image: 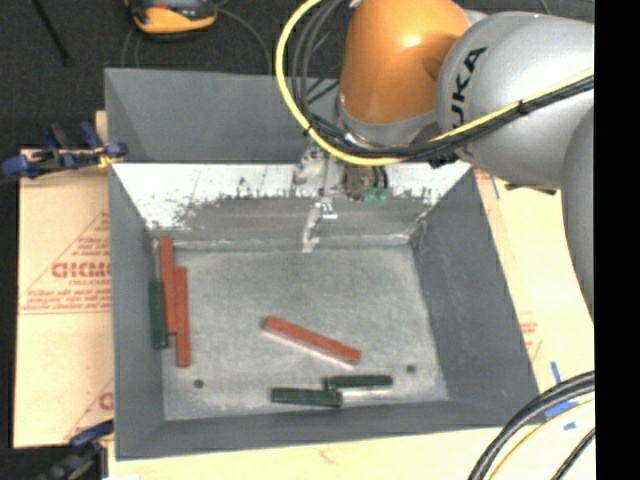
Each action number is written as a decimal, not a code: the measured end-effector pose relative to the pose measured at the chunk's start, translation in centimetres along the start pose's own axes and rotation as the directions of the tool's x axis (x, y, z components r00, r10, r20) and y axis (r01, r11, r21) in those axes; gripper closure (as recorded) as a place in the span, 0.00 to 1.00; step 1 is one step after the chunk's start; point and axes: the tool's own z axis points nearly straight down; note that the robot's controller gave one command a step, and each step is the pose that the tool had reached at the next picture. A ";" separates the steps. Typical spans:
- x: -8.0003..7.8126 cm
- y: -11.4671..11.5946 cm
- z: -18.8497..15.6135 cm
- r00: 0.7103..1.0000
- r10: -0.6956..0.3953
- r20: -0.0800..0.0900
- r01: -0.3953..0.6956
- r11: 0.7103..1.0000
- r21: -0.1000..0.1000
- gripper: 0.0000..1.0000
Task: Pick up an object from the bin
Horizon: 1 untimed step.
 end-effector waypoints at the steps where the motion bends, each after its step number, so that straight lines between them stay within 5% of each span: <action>1: 3.7 0.6 5.9 0.999 -0.041 0.002 0.041 0.999 0.002 0.00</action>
Offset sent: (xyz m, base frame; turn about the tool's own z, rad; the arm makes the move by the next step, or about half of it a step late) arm -0.0630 0.0377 -0.1398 -0.0694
